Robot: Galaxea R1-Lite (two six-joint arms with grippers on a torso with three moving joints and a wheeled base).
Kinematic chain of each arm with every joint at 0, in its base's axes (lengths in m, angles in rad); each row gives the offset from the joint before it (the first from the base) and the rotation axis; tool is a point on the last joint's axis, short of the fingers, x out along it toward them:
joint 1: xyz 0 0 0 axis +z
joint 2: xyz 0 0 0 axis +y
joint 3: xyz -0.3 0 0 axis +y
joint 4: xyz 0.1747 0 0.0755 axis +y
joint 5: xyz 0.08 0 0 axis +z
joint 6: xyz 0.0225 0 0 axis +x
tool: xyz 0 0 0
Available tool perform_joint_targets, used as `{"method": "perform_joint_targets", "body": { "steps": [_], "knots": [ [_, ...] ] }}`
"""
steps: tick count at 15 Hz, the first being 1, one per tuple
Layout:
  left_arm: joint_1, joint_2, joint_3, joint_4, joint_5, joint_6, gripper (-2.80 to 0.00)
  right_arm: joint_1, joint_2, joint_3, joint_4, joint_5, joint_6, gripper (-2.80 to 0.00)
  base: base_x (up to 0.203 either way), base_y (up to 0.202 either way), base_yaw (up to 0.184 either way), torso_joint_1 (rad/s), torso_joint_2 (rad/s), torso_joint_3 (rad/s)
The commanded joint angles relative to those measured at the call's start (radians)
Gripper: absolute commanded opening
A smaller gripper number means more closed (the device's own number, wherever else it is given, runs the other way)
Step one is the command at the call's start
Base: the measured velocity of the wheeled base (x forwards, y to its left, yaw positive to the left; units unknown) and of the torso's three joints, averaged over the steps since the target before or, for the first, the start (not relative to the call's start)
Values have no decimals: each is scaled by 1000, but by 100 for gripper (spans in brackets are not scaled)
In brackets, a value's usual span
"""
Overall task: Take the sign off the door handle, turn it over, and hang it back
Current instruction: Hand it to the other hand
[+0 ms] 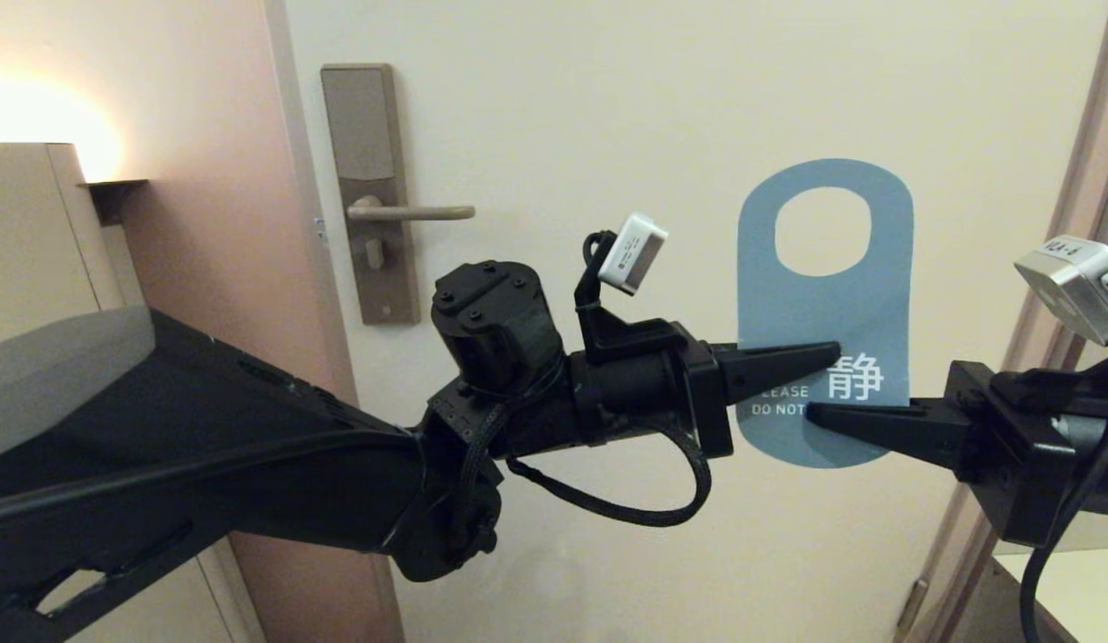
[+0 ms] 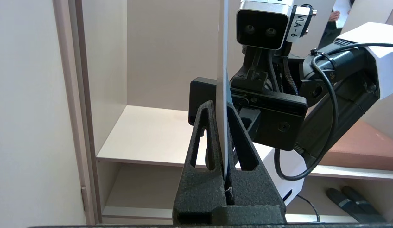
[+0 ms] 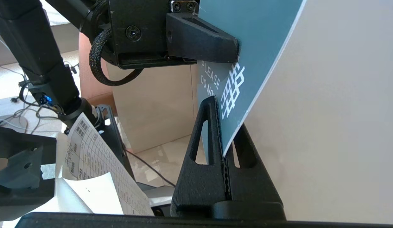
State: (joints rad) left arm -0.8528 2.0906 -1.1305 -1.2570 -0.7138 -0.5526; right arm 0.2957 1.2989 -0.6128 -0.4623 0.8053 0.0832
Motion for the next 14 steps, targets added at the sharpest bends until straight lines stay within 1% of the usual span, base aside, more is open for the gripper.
{"method": "perform_joint_targets", "body": {
  "steps": [1,9,14],
  "knots": [
    [0,2,3,-7,-4,-1,0,0,-3,2,-4,5,0,-280,0,0,0,0,0,0],
    [1,-13,6,-11,-6,-6,0,0,-7,-2,-4,6,0,-280,0,0,0,0,0,0],
    [7,-47,50,-20,-3,-6,0,0,-7,-4,-4,6,1,-280,0,0,0,0,0,0]
  ]
}}
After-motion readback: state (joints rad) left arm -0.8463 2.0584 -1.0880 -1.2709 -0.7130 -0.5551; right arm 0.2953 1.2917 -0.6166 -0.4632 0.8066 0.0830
